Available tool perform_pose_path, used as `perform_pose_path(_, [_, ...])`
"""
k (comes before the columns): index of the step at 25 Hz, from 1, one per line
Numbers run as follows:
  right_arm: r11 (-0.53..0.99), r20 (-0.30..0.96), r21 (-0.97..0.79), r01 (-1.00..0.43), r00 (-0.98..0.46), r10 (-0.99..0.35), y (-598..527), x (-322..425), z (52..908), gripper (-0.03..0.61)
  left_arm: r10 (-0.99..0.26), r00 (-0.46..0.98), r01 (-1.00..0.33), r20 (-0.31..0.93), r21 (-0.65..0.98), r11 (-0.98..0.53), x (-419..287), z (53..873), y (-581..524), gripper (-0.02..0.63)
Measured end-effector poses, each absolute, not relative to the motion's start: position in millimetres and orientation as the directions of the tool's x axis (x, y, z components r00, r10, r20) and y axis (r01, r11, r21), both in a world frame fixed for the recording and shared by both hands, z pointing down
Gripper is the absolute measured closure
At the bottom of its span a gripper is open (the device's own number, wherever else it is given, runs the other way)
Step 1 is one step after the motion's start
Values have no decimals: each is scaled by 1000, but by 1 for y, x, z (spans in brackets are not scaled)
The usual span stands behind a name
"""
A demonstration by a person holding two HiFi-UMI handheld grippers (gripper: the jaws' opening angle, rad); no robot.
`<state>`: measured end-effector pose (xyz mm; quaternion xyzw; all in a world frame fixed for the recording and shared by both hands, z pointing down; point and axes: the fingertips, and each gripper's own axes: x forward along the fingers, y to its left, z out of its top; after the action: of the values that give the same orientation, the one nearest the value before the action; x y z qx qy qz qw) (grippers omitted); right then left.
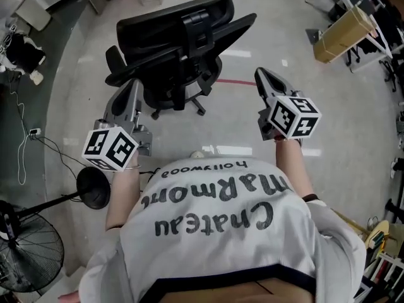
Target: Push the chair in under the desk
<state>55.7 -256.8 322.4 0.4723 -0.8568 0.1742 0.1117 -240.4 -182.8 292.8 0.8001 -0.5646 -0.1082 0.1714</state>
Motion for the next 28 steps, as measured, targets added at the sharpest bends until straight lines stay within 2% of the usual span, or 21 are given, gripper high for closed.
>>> perform_pose_path(4, [527, 327, -164, -834, -549, -769, -280, 57, 311, 570, -941, 338, -872, -16, 370, -320, -234, 275, -199, 597])
perform_pose_path(9, [515, 318, -178, -839, -544, -777, -314, 75, 313, 571, -943, 333, -871, 17, 389, -301, -224, 281, -207, 597])
perform_pose_path(17, [679, 280, -214, -702, -711, -646, -397, 57, 287, 570, -994, 92, -896, 56, 440, -58, -225, 285, -194, 597])
perform_pose_path(21, [804, 286, -169, -570, -809, -514, -421, 40, 281, 570, -996, -31, -902, 82, 426, 63, -218, 289, -190, 597])
perform_pose_path(25, [934, 400, -76, -349, -869, -292, -421, 34, 292, 568, -985, -129, -897, 112, 411, 164, -206, 292, -173, 597])
perform_pose_path(26, [949, 421, -42, -311, -867, -266, -426, 33, 291, 539, -983, -149, -893, 111, 412, 182, -204, 291, -171, 597])
perform_pose_path(28, [972, 451, 23, -233, -866, -218, -433, 30, 286, 438, -975, -191, -880, 114, 420, 221, -199, 288, -164, 597])
